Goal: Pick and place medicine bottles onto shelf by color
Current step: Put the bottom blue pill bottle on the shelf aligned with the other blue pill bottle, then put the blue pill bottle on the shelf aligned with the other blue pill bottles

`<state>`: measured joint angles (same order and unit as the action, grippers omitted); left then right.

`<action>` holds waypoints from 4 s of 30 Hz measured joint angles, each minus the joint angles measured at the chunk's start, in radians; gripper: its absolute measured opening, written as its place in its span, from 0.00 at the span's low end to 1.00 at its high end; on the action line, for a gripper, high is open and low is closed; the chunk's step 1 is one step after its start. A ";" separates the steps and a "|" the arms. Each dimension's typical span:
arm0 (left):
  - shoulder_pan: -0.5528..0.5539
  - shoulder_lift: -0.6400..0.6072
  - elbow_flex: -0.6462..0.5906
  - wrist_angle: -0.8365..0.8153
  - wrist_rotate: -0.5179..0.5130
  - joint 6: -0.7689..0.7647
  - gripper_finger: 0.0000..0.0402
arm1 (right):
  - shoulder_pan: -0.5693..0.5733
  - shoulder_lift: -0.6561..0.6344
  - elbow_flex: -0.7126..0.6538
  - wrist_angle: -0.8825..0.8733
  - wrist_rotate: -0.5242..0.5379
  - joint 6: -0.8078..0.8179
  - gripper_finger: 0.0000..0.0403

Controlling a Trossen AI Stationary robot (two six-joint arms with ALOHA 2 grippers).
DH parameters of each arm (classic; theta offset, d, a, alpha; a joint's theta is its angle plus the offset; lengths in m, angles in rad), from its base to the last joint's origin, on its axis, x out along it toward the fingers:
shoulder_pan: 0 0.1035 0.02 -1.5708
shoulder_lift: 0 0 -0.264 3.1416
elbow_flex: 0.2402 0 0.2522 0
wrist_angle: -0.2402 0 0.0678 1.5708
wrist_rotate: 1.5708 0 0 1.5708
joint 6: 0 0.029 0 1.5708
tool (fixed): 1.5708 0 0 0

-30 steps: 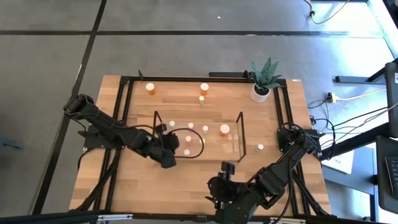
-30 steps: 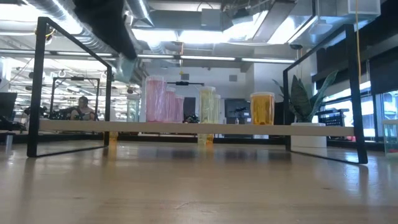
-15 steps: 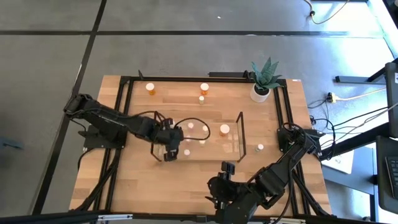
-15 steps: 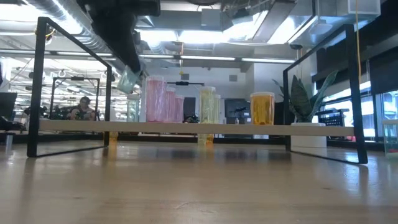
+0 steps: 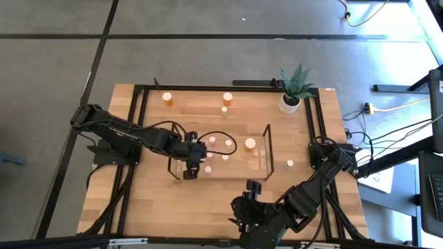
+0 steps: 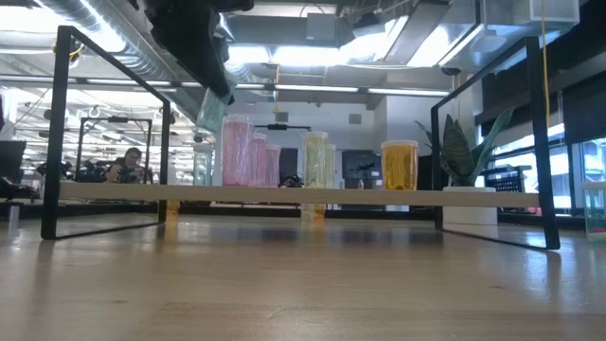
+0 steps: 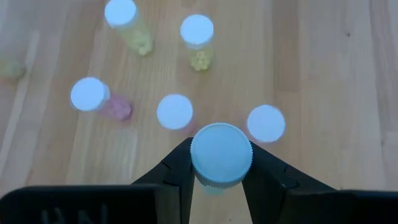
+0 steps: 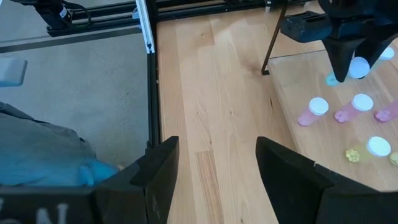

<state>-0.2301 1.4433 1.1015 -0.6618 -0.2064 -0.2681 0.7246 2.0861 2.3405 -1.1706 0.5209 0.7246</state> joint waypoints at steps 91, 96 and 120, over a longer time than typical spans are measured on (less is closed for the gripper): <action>0.085 -0.145 -0.353 0.339 -0.018 0.091 0.55 | 0.000 0.000 0.000 0.008 0.000 0.000 0.53; 0.069 -0.175 -0.325 0.328 -0.020 0.092 0.55 | 0.000 0.000 0.000 0.014 0.000 0.000 0.53; -0.385 -0.229 -0.123 0.167 -0.230 0.038 0.55 | 0.000 0.000 0.000 0.023 0.000 0.000 0.53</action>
<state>-0.6146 1.2144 0.9783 -0.4947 -0.4360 -0.2305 0.7250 2.0861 2.3409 -1.1477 0.5209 0.7250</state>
